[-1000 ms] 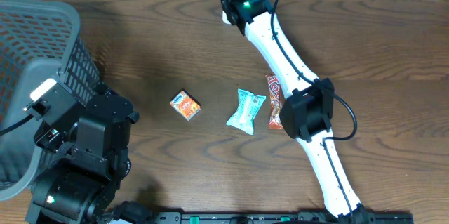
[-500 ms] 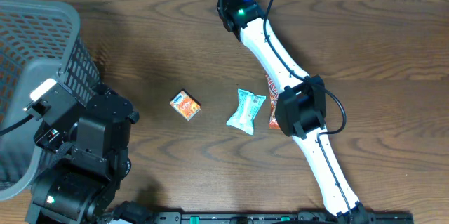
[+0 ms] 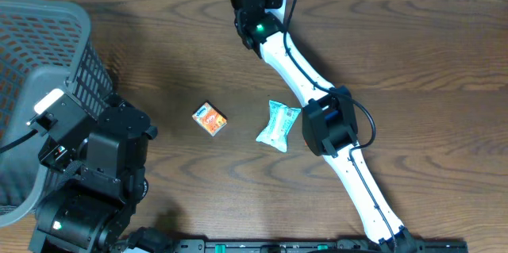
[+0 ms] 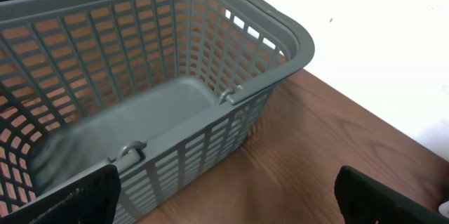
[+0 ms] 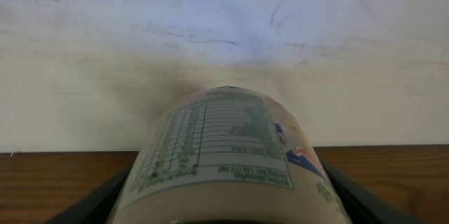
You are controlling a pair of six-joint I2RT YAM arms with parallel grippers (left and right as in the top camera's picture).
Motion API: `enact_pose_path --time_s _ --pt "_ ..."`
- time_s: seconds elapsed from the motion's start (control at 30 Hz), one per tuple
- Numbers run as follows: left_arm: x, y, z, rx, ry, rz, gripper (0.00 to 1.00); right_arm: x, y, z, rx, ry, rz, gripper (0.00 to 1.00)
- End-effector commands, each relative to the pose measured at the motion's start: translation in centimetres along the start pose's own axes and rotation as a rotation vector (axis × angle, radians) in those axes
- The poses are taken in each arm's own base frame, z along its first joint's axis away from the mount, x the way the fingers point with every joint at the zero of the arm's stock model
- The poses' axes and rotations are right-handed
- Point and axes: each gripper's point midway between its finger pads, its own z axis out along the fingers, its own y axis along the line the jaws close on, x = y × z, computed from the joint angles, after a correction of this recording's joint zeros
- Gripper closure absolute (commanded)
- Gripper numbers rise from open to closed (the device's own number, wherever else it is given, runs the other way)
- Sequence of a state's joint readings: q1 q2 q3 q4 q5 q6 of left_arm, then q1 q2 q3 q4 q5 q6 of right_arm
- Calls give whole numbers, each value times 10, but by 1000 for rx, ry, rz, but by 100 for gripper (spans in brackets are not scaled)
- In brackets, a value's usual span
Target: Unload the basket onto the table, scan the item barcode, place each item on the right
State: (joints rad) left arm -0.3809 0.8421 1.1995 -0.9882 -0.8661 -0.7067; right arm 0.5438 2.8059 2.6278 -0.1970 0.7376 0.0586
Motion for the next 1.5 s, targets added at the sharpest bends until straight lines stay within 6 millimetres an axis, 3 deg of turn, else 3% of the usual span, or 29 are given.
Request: enact_pose_path --time_s 0.0,0.23,0.4,0.57,0.73,0.93,1.1,1.27,1.47 --pt "-6 2 -2 -5 -13 -17 2 -11 -9 -2 45 -26 4 45" --pt "-6 2 -2 -5 -13 -17 2 -19 -18 -3 95 -49 -39 44" --pt "-6 2 -2 -5 -13 -17 2 -42 -33 -15 137 -54 -46 46" --pt "-6 2 -2 -5 -13 -17 2 -76 -55 -43 135 -8 -81 46" --pt "-6 2 -2 -5 -13 -17 2 -81 -84 -76 130 122 -95 42" --pt "-6 2 -2 -5 -13 -17 2 -46 -129 -116 143 386 -109 39" --pt "-6 2 -2 -5 -13 -17 2 5 -192 -140 208 696 38 38" --pt "-6 2 -2 -5 -13 -17 2 49 -244 -149 212 986 189 39" --pt "-6 2 -2 -5 -13 -17 2 76 -339 -131 249 1133 430 40"
